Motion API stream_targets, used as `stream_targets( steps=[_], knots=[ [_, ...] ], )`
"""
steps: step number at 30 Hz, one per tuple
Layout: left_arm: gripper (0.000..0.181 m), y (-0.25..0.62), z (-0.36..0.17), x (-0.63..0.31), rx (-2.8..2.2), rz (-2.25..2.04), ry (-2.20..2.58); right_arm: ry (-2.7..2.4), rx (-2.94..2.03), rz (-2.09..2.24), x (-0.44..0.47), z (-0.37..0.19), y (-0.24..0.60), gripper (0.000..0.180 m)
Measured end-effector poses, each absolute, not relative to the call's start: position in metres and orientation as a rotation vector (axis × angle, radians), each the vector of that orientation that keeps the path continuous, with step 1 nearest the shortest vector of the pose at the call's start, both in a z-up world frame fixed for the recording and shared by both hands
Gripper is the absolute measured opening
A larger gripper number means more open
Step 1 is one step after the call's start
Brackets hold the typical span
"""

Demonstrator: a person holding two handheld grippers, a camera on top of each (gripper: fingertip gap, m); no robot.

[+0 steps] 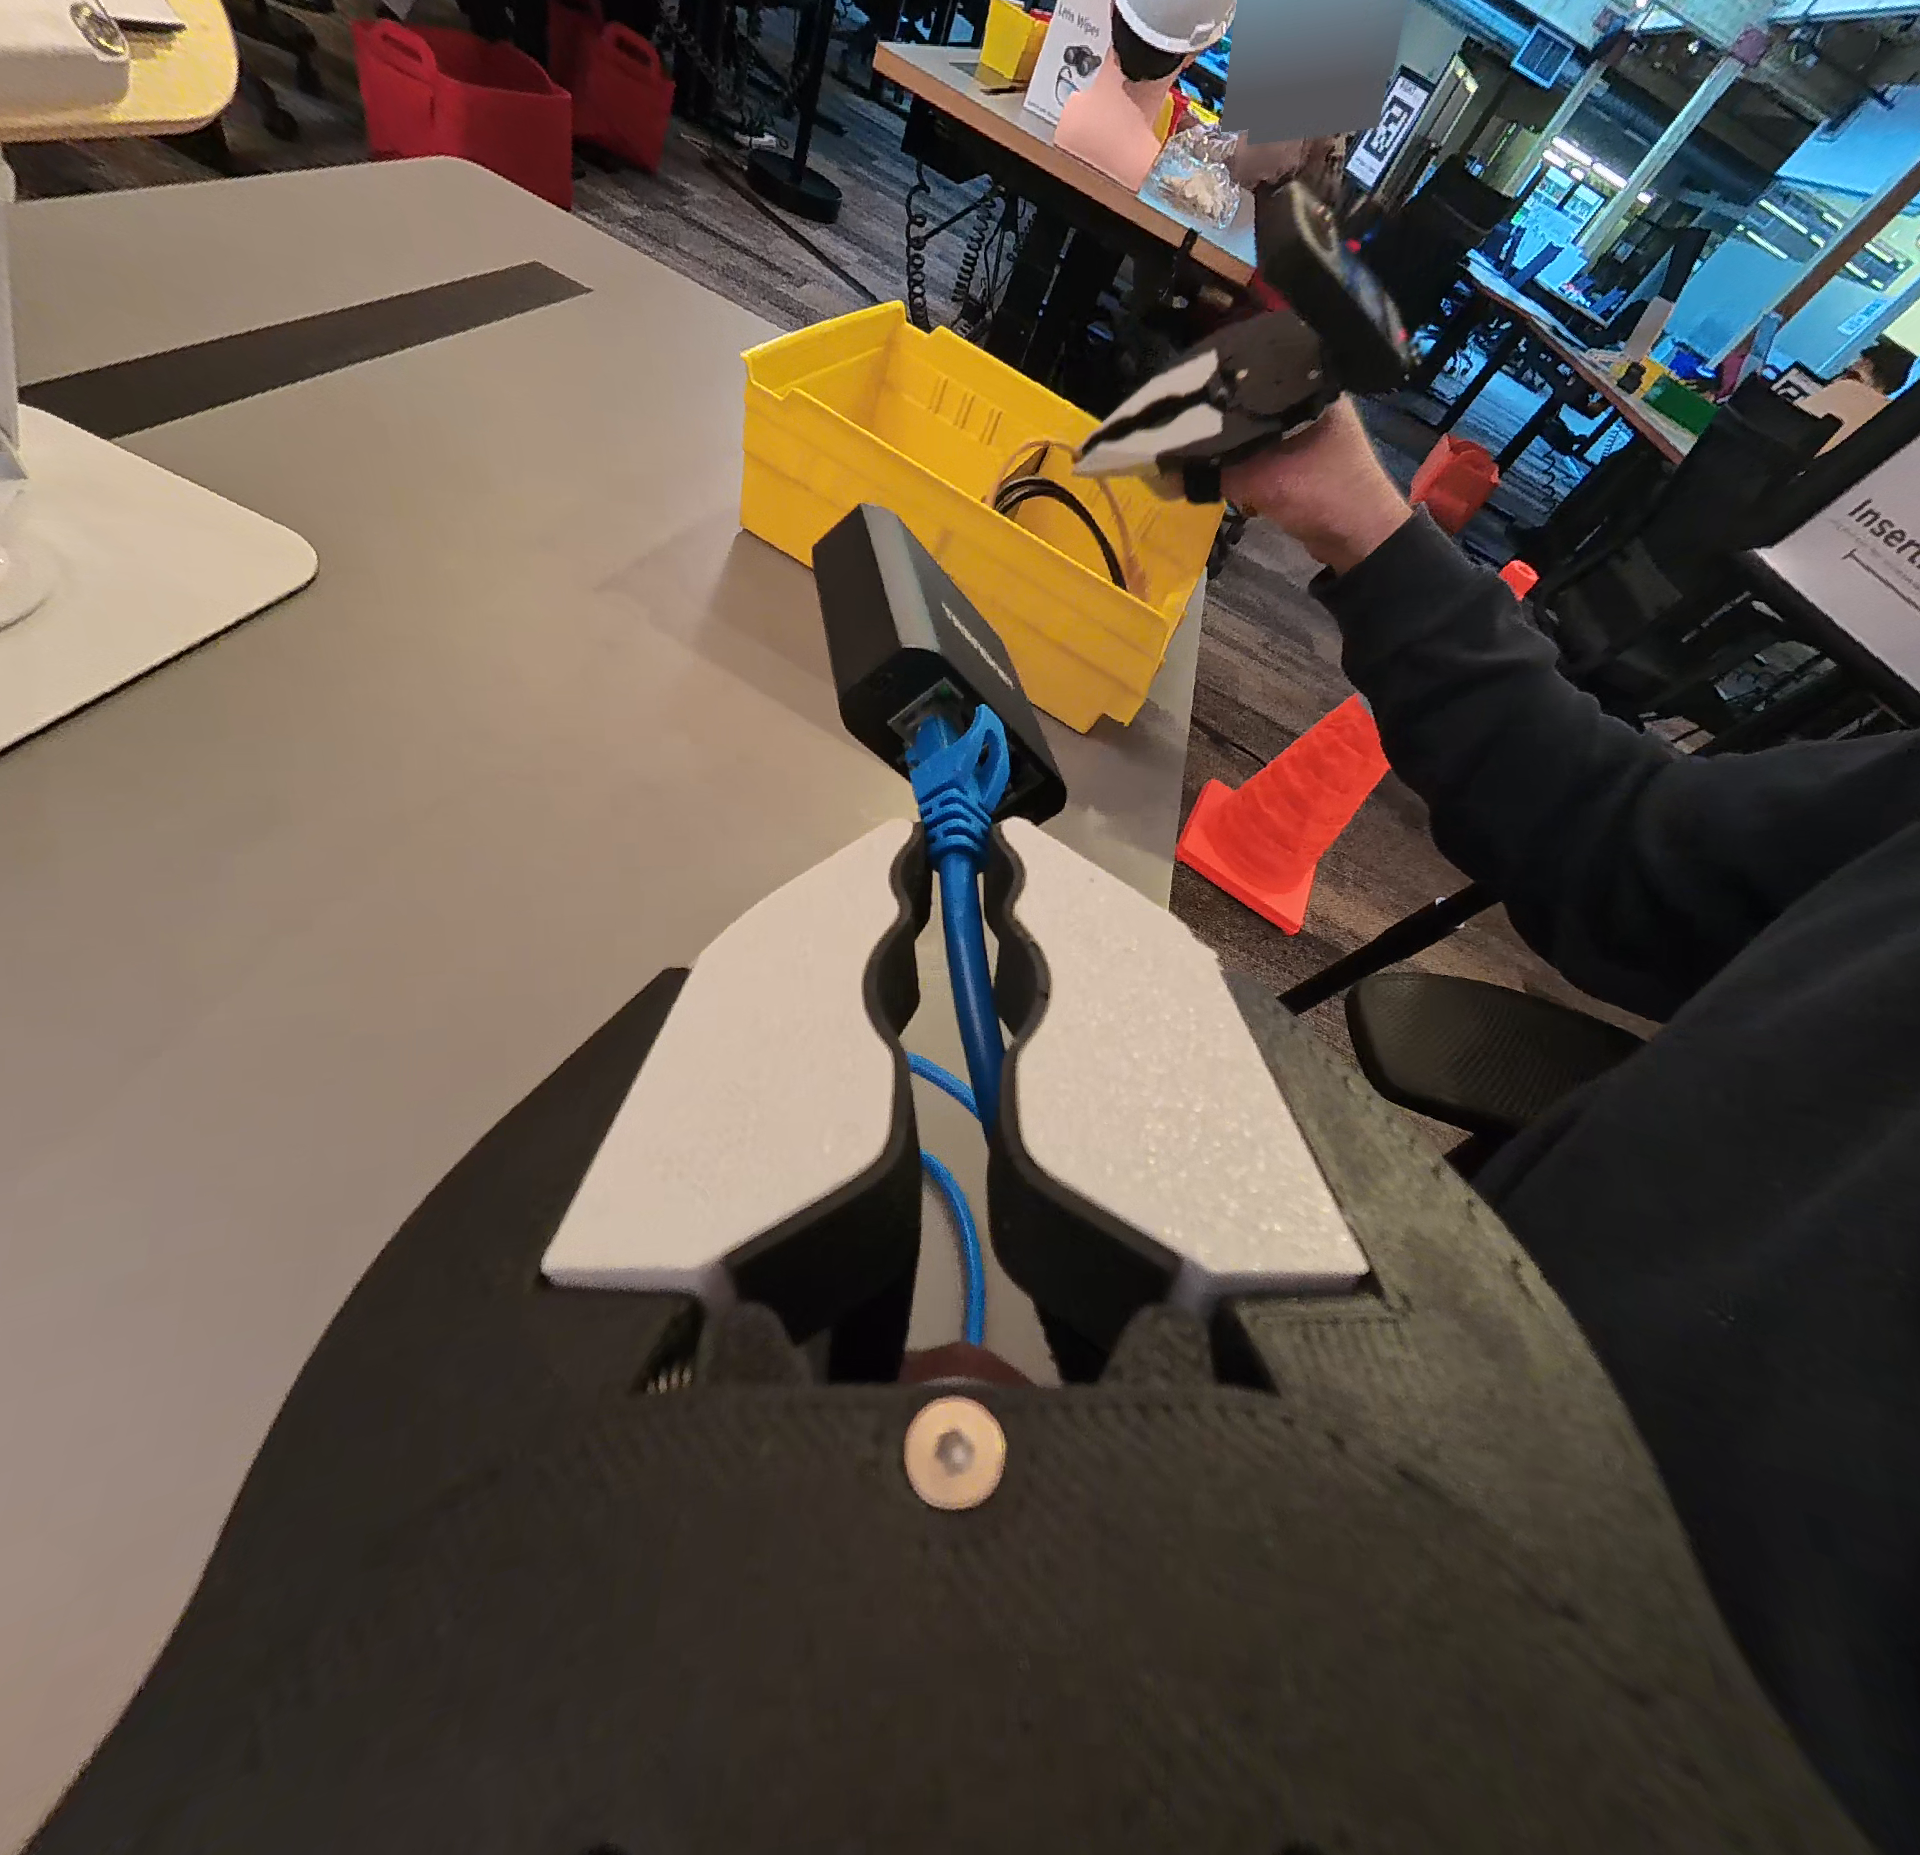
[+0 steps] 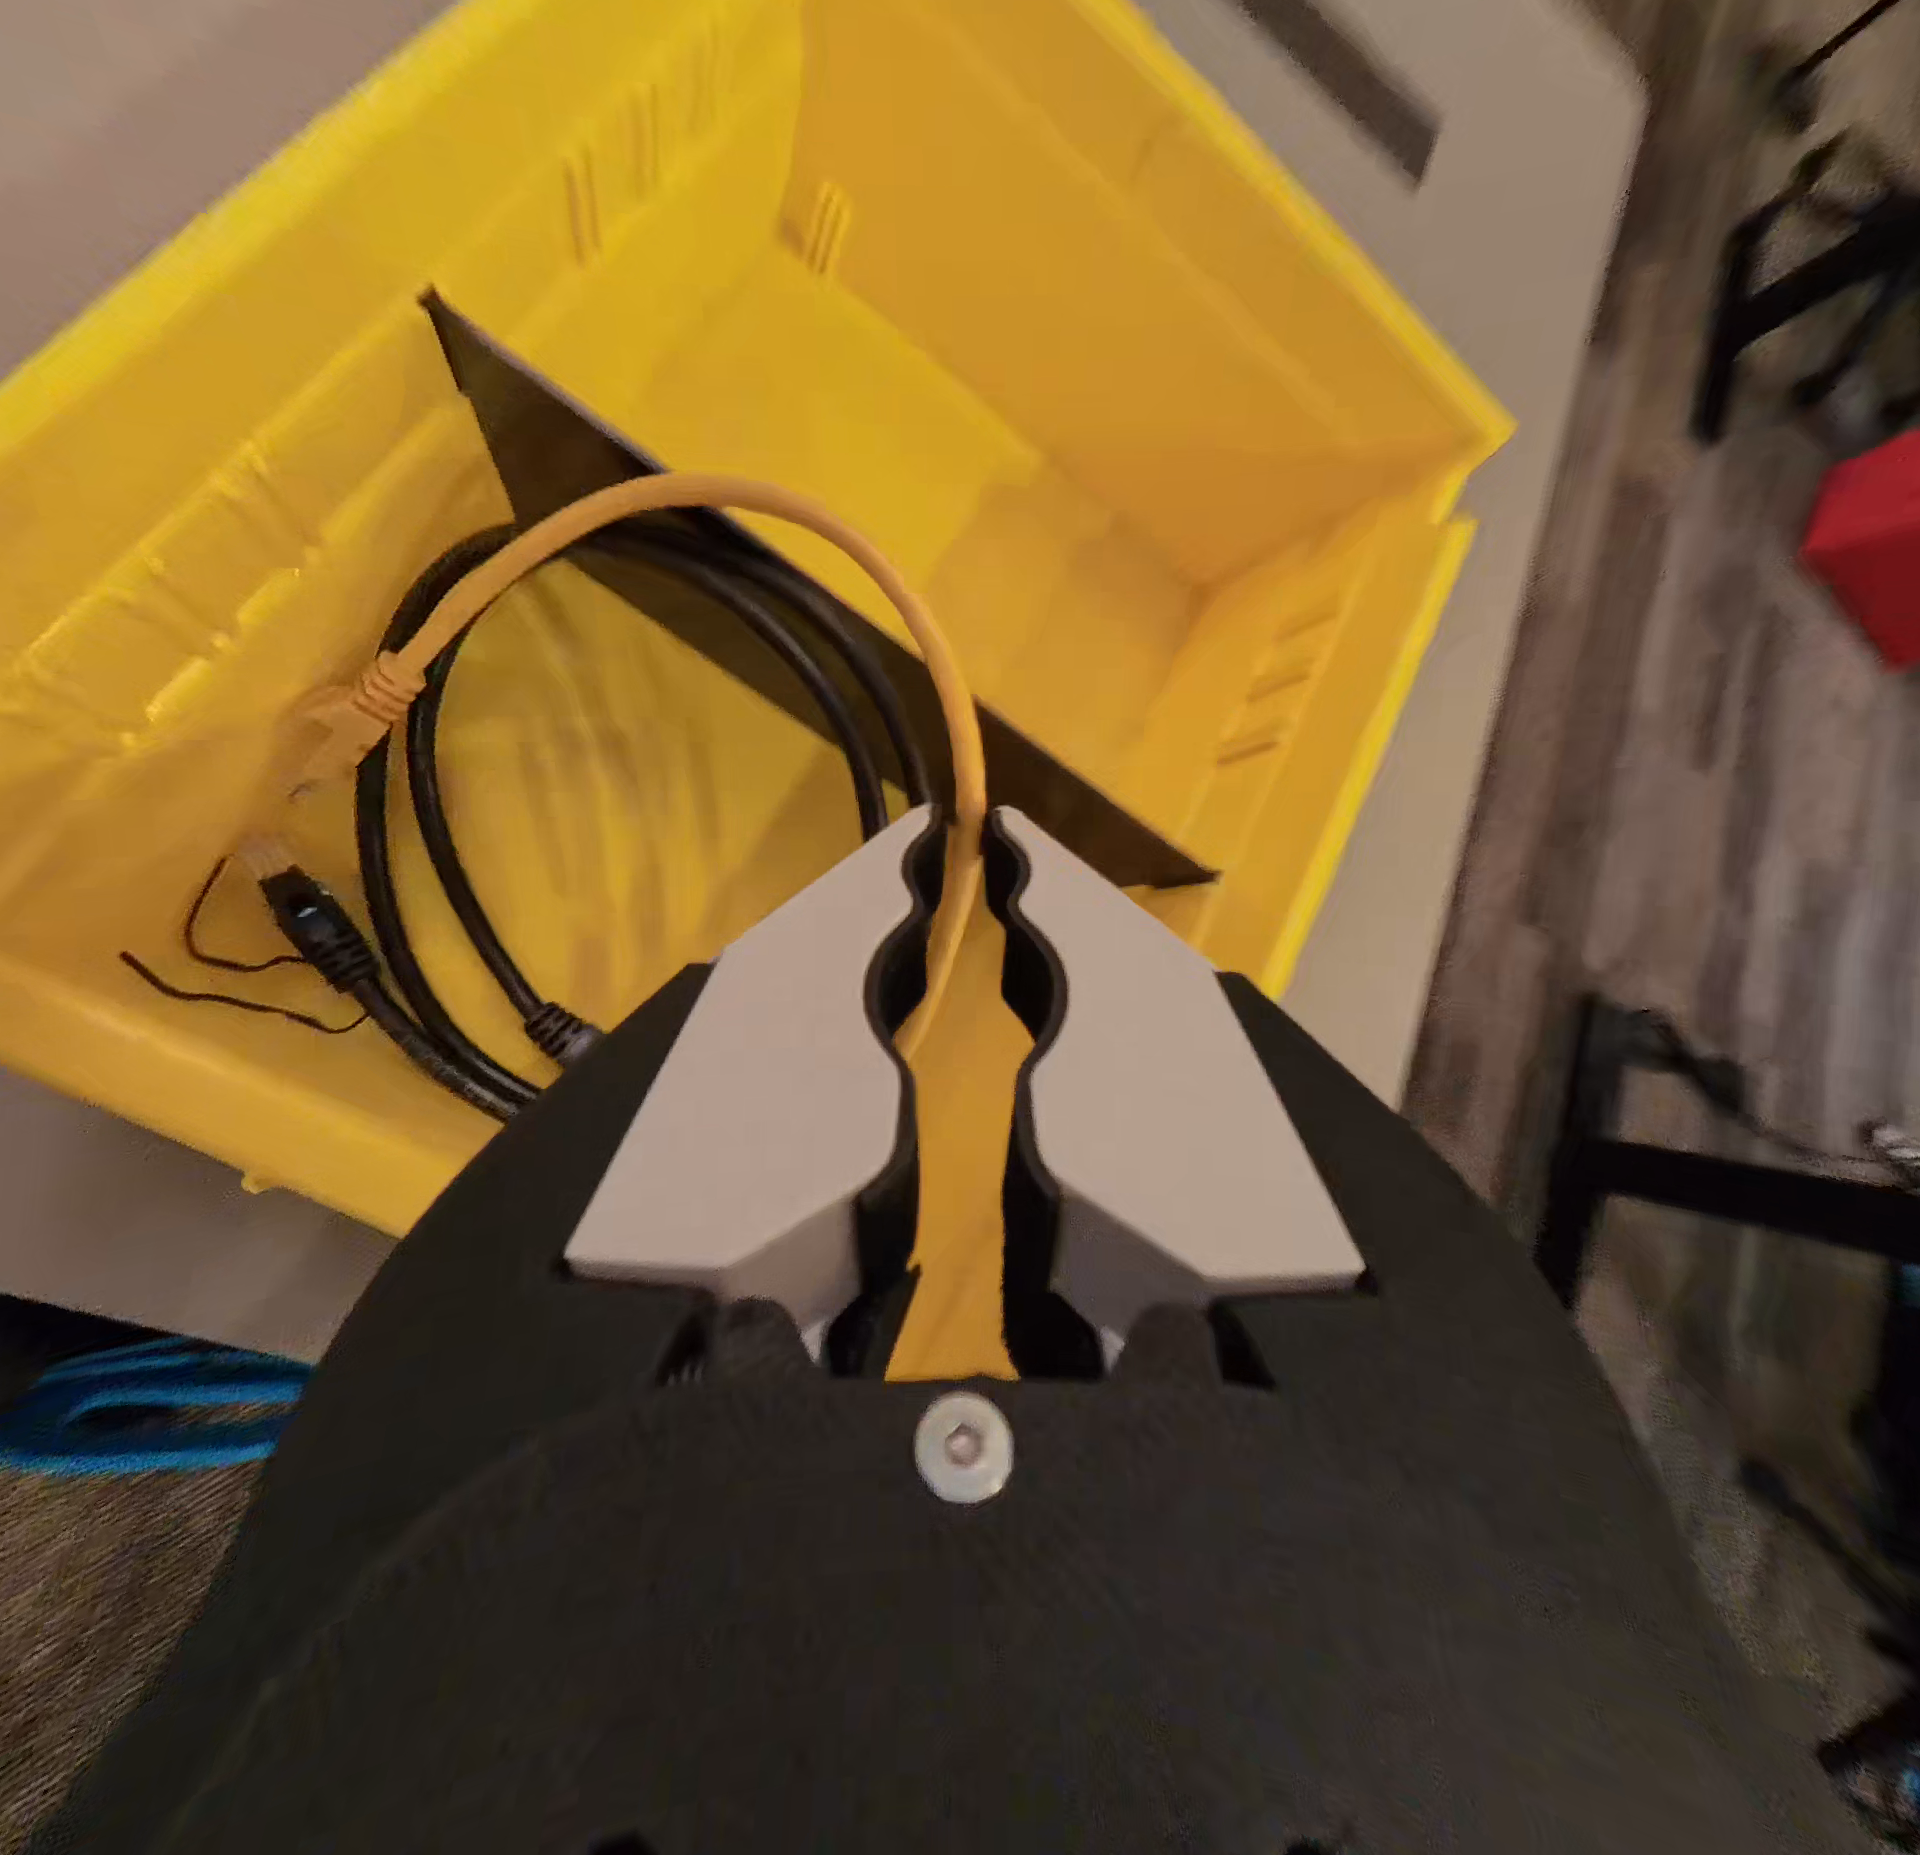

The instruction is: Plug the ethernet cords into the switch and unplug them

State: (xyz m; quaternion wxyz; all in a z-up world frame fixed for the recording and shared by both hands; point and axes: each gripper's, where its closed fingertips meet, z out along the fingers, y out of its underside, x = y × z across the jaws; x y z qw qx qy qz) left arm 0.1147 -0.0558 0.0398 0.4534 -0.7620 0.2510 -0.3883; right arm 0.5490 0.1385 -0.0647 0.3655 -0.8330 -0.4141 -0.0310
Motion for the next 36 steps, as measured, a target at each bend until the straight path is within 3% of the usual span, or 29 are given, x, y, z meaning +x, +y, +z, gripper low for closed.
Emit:
stream_targets(
  steps=[5, 10, 13, 15, 20, 26, 29, 33, 34, 36],
  knots=[
    [0.010, -0.051, 0.037, 0.108, -1.878, -0.936, 0.576, -1.090, -2.222, -0.067, 0.554, -0.084, 0.131, 0.040],
    [0.009, -0.043, 0.033, 0.106, -1.867, -0.900, 0.517, -1.046, -2.088, -0.173, 0.545, -0.033, 0.122, 0.051],
    [0.010, -0.036, 0.035, 0.105, -1.828, -0.870, 0.453, -1.066, -1.879, -0.002, 0.463, 0.019, 0.094, 0.052],
    [0.010, -0.032, 0.034, 0.106, -1.809, -0.853, 0.415, -1.152, -1.706, 0.333, 0.372, 0.038, 0.056, 0.049],
    [0.010, -0.029, 0.035, 0.118, -1.746, -0.822, 0.383, -1.170, -1.623, 1.134, 0.214, 0.029, -0.009, 0.066],
    [0.009, -0.037, 0.030, 0.132, -1.681, -0.787, 0.391, -0.991, -1.605, 1.739, 0.134, 0.019, -0.022, 0.065],
    [0.009, -0.040, 0.025, 0.135, -1.666, -0.772, 0.393, -0.864, -1.487, 1.929, 0.131, 0.038, -0.018, 0.038],
    [0.010, -0.041, 0.010, 0.135, -1.692, -0.783, 0.402, -0.983, -1.466, 1.998, 0.127, 0.038, -0.023, 0.025],
    [0.013, -0.042, 0.004, 0.135, -1.717, -0.779, 0.422, -1.050, -1.478, 1.966, 0.127, 0.034, -0.024, 0.025],
    [0.034, -0.043, 0.004, 0.130, -1.723, -0.800, 0.422, -1.200, -1.483, 1.912, 0.127, 0.030, -0.026, 0.023]
  ],
)
